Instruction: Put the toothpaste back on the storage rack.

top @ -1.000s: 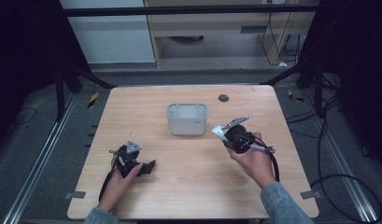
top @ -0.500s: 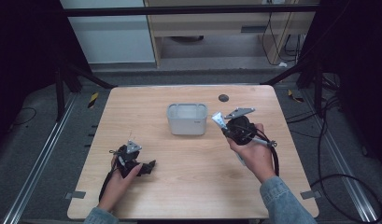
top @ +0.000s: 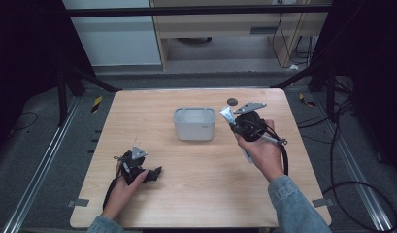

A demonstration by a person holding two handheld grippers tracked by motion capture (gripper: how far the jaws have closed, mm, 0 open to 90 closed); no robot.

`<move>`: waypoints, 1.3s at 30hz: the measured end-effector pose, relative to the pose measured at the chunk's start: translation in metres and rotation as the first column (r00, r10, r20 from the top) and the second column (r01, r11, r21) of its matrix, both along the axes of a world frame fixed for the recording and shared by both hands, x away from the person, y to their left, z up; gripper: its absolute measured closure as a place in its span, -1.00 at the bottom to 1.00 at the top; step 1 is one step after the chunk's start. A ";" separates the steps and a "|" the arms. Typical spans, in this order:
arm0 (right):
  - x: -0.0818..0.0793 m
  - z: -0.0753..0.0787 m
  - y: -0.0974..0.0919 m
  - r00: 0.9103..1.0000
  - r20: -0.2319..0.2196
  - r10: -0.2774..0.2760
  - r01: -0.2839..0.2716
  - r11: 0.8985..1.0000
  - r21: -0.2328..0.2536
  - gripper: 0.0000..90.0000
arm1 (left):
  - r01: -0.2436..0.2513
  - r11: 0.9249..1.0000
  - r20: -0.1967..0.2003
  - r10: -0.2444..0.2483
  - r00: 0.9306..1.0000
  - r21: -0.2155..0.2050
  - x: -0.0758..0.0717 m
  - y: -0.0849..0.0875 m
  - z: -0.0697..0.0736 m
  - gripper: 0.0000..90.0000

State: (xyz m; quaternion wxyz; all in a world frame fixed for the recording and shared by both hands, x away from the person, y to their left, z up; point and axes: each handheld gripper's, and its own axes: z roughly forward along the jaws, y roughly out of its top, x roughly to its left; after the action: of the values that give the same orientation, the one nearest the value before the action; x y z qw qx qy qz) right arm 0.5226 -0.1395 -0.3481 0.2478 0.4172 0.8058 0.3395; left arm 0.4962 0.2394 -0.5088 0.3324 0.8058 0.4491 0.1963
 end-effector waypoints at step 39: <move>0.033 0.080 0.051 0.985 0.171 -0.005 -0.012 0.995 0.096 0.76 | 0.000 1.000 0.001 0.000 1.000 0.000 0.000 0.000 0.000 -1.00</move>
State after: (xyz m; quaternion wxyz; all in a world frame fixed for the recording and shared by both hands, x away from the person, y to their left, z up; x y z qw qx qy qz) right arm 0.5555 -0.0889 -0.2680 0.2951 0.3966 0.7650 0.4129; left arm 0.4963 0.2393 -0.5087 0.3325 0.8057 0.4491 0.1966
